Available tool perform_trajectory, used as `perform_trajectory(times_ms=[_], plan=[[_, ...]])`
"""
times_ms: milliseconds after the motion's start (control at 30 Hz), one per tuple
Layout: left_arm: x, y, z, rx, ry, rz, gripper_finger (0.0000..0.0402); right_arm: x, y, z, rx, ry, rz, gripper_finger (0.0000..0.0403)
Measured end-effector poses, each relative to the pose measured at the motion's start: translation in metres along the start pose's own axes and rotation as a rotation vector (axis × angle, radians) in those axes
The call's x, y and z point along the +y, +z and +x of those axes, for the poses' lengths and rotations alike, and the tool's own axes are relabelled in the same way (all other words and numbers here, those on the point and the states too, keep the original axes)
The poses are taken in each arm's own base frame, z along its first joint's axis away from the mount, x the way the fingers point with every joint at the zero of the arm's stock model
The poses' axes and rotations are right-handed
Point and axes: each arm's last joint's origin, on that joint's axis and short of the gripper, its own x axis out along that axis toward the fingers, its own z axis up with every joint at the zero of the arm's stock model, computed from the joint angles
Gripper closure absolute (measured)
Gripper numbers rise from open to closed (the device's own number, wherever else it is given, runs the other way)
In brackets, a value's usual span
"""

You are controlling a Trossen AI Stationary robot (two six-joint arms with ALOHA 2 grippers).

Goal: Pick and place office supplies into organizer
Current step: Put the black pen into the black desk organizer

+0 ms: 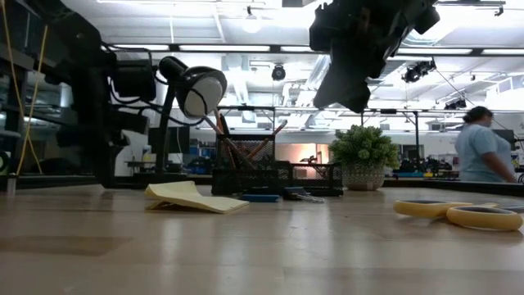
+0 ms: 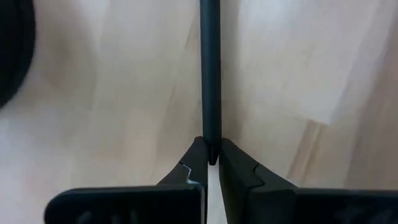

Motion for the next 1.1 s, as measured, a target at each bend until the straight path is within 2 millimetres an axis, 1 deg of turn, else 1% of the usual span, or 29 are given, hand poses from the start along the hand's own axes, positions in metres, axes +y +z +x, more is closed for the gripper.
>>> perform_trajectory(times_ms=[133, 233, 367, 567, 867, 1100], plan=[[-0.003, -0.002, -0.005, -0.001, -0.008, -0.004, 0.0399, -0.001, -0.003, 0.0, 0.032, -0.012, 0.004, 0.0392], [-0.008, 0.003, -0.012, -0.049, -0.01, -0.01, 0.04, -0.001, -0.004, 0.0, 0.04, -0.009, 0.003, 0.0392], [-0.017, 0.01, -0.019, -0.079, -0.019, 0.007, 0.0399, 0.0, -0.005, 0.0, 0.05, 0.005, 0.001, 0.0392], [-0.034, 0.015, -0.027, -0.072, -0.012, 0.043, 0.0399, 0.0, -0.005, 0.0, 0.06, 0.02, 0.002, 0.0392], [-0.053, 0.015, -0.03, -0.068, -0.017, 0.059, 0.0401, 0.004, -0.007, 0.001, 0.07, 0.041, -0.013, 0.0392], [-0.054, 0.018, -0.031, -0.095, -0.002, 0.051, 0.0401, 0.01, -0.01, 0.001, 0.078, 0.053, -0.03, 0.0392]])
